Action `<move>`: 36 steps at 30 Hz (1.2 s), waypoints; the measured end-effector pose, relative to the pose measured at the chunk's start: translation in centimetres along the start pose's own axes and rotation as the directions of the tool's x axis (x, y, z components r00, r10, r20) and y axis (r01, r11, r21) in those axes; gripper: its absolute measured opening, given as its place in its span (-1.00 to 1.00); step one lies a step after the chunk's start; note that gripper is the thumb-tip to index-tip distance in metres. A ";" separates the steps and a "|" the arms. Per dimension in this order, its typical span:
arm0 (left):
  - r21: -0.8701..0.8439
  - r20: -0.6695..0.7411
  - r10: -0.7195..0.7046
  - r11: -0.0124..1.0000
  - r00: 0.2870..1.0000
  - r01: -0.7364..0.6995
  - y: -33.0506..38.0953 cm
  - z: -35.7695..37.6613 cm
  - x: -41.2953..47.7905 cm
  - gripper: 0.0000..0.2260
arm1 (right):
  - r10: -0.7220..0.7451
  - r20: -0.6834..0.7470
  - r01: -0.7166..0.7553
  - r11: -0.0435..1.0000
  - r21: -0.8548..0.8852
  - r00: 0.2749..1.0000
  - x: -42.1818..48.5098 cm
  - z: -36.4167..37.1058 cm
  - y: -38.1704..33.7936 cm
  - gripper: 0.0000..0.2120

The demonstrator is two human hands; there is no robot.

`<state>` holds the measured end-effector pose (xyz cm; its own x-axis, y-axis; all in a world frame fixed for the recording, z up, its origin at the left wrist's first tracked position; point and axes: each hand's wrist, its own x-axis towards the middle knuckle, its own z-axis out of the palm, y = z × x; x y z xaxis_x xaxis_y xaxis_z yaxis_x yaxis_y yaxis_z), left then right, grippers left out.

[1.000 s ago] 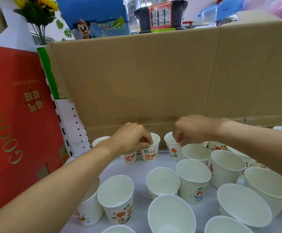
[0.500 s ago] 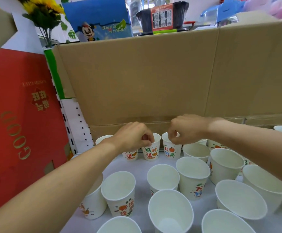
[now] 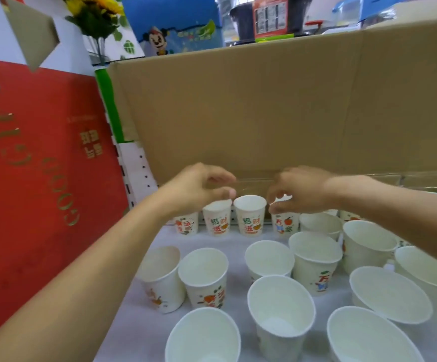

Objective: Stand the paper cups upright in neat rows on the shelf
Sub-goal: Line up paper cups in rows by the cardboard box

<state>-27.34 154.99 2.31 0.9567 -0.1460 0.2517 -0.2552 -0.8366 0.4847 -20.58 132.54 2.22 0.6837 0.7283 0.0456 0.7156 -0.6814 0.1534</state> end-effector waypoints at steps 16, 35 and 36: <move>0.306 0.235 -0.401 0.895 0.885 0.325 -3.7 -2.5 -9.6 -0.42 | -0.250 0.090 0.218 0.938 0.269 0.964 0.9 -0.7 -11.7 -0.50; 0.131 -0.084 -0.409 0.899 0.909 0.417 -7.0 -0.1 -5.4 -0.21 | 0.149 -0.088 -0.131 0.974 0.185 0.985 4.8 0.5 -12.1 -0.65; 0.128 -0.083 -0.408 0.900 0.909 0.416 -7.1 -0.1 -5.3 -0.20 | 0.157 -0.091 -0.138 0.972 0.188 0.983 4.9 0.5 -12.2 -0.67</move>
<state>-30.65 161.76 -2.42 0.9622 0.2529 0.1007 0.1863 -0.8816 0.4337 -25.93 144.37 0.07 0.7719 0.6155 0.1590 0.6282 -0.7769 -0.0422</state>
